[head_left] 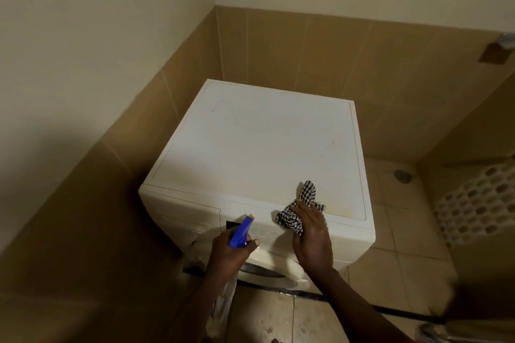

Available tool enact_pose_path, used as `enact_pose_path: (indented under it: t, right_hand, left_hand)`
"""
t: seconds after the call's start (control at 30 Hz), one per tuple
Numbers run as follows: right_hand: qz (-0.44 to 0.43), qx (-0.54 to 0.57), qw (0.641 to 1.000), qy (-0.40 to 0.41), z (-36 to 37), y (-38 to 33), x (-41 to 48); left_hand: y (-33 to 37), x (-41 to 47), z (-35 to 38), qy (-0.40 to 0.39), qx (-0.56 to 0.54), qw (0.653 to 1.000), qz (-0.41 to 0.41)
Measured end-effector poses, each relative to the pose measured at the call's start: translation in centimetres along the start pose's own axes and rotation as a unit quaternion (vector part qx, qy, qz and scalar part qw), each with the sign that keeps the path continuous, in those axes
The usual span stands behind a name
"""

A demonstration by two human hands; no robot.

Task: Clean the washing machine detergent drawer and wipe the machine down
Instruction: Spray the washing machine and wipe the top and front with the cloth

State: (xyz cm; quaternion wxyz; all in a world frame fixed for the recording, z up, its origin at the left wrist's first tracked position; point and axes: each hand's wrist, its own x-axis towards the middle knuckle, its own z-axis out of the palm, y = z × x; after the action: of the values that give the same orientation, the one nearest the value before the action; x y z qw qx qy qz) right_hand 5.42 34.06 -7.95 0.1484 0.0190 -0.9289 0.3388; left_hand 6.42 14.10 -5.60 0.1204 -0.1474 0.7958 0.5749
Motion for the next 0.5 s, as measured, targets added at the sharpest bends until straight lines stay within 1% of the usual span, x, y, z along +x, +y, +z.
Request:
enact_pose_path:
  t: [0.13, 0.2, 0.3, 0.33, 0.37, 0.4, 0.43, 0.47, 0.5]
  right_hand:
    - [-0.015, 0.002, 1.0, -0.024, 1.2, -1.8, 0.2]
    - [-0.026, -0.01, 0.999, -0.038, 0.7, -1.4, 0.3]
    - [-0.028, -0.007, 0.999, -0.017, -1.2, 0.9, 0.3]
    - [-0.002, 0.012, 1.0, -0.004, -2.2, 1.3, 0.4]
    - [0.042, 0.059, 0.997, -0.004, -3.2, 1.6, 0.7]
    - [0.11, 0.121, 0.986, -0.009, -4.6, 1.4, 1.2]
    - [0.186, 0.195, 0.963, -0.012, -5.9, 1.4, 1.8]
    - [0.261, 0.255, 0.931, 0.009, -7.0, 1.7, 2.5]
    - [0.311, 0.302, 0.9, 0.048, -8.1, 2.3, 3.2]
  left_hand:
    - [0.5, -0.4, 1.4, -0.011, 0.026, 1.0, 0.012]
    - [0.7, -0.5, 2.0, -0.016, 0.04, 0.999, 0.017]
    - [1.3, -0.8, 3.1, -0.01, 0.041, 0.999, 0.019]
    - [1.5, -1.0, 3.5, -0.01, 0.038, 0.999, 0.019]
    - [1.7, -1.1, 4.0, -0.011, 0.037, 0.999, 0.023]
    - [2.1, -1.3, 4.5, -0.014, 0.04, 0.999, 0.031]
    - [2.4, -1.4, 5.1, -0.019, 0.047, 0.998, 0.04]
    - [2.7, -1.4, 5.8, -0.025, 0.052, 0.997, 0.046]
    - [3.0, -1.5, 6.6, -0.033, 0.054, 0.997, 0.047]
